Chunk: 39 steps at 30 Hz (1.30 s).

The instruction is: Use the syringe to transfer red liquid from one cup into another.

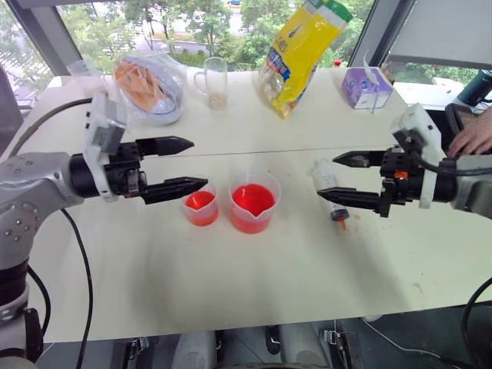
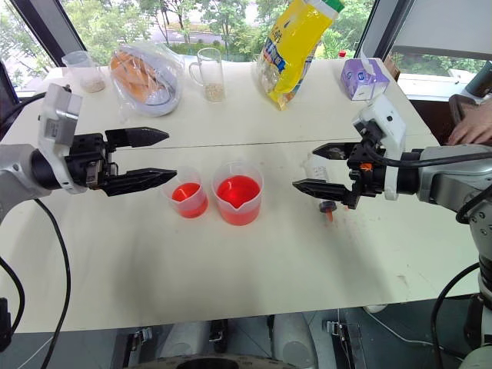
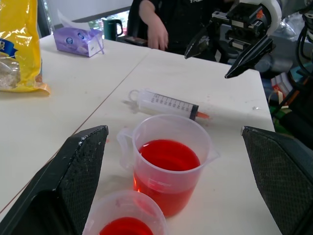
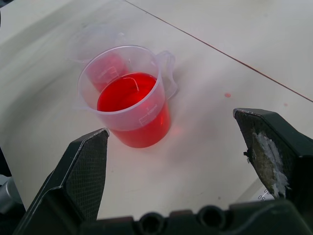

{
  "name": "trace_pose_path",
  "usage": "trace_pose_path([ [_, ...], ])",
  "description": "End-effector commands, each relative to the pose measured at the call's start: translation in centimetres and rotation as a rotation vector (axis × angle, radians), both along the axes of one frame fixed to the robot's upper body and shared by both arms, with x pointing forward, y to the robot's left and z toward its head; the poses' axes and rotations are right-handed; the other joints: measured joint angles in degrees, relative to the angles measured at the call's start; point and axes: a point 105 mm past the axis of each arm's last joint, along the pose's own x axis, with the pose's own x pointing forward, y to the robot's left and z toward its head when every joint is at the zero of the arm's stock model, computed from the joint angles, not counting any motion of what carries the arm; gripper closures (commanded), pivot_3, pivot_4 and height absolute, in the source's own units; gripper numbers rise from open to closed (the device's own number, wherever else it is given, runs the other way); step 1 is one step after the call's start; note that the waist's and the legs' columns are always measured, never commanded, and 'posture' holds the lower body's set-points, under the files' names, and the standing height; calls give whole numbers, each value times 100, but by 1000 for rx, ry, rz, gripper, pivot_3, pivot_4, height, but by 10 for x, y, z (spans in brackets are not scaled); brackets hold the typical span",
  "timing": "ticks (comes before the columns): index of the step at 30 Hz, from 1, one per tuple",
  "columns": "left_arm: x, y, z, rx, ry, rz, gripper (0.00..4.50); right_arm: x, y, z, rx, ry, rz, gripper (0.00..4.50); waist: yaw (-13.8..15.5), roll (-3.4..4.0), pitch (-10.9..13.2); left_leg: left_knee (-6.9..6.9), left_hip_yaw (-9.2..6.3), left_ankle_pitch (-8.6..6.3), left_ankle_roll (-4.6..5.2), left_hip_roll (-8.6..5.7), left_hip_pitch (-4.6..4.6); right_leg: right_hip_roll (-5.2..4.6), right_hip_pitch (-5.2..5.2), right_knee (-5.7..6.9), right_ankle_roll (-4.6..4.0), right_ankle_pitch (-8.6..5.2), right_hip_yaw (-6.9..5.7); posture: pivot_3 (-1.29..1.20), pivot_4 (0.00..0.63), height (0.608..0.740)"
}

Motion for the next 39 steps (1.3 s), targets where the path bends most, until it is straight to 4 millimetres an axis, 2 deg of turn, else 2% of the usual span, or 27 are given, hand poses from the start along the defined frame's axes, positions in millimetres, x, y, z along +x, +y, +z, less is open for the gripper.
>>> trace_pose_path([
  [1, -1, -1, 11, -8, -58, 0, 0, -1, 0, 12, -12, -54, 9, 41, -1, 0, 0, 0, 0, 0, 0, 0, 0, 0, 0, 0, 0, 0, 0, 0, 150, 740],
  [12, -1, -4, 14, -22, -63, -12, 0, 1, -3, 11, -27, -55, -17, 41, 0, 0, 0, 0, 0, 0, 0, -1, 0, 0, 0, 1, 9, 5, 0, 0, 150, 740],
  [18, 0, -6, 13, -21, -65, -20, 0, 12, -11, 1, -66, -14, -97, 41, 0, 0, 0, 1, 0, 0, 0, -1, 1, 0, 0, 3, 9, 5, 0, 0, 150, 740],
  [23, 2, -10, 10, -26, -69, -27, 0, 29, -23, -10, -126, 52, -215, 41, -3, 0, 0, 3, 1, 0, 0, -1, 2, 0, 0, 5, 7, 4, 1, 0, 150, 740],
  [27, 6, -15, 6, -35, -77, -44, 0, 67, -32, -19, -120, 157, -419, 41, -33, -1, -1, 4, 12, 1, -1, -3, 6, 0, -3, 8, -6, 1, 11, 0, 150, 740],
  [33, 8, -19, 7, -34, -96, -53, 0, 89, -40, -45, -178, 275, -535, 41, 3, -2, -1, 3, 5, 1, -1, -5, 1, 5, -5, 13, 7, 9, 11, 0, 150, 740],
  [39, 7, -21, 7, -41, -110, -46, 0, 101, -39, -65, -206, 367, -579, 41, -10, -1, -1, 3, 8, -1, 3, -9, -1, -2, -6, 12, 9, 10, 12, 0, 150, 740],
])
